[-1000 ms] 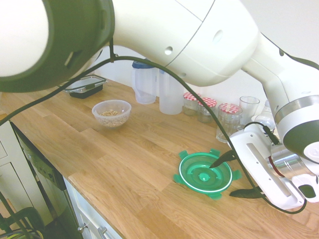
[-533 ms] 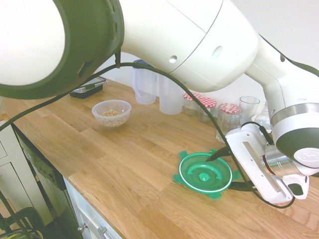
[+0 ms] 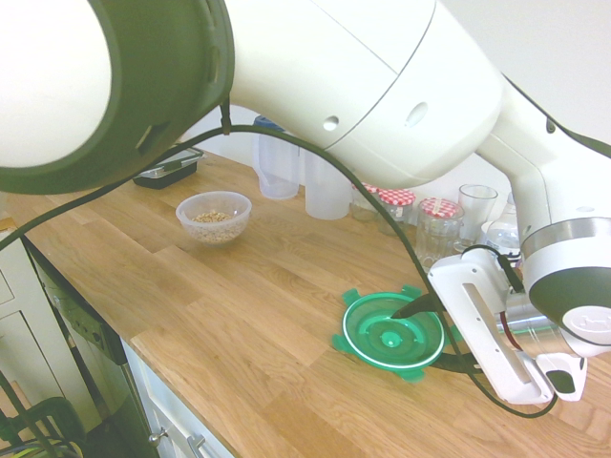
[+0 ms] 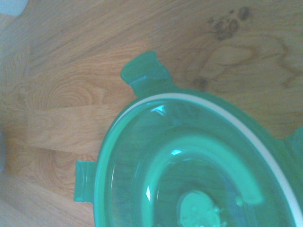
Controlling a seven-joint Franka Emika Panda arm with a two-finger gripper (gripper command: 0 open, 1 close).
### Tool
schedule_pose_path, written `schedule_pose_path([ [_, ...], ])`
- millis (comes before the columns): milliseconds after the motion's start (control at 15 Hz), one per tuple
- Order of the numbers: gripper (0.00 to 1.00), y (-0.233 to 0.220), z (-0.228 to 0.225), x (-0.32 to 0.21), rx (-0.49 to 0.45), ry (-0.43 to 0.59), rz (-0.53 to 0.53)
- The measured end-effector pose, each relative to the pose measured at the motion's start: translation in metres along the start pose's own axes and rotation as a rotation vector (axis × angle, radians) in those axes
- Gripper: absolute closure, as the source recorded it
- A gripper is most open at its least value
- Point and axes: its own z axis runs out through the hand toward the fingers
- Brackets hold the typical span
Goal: Cover the lid of food container
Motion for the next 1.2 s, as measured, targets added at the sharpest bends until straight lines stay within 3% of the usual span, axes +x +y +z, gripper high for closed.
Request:
schedule_pose_path([
  [1200,1.0,0.014,0.018,0.0,-0.016,-0.014,0.004],
])
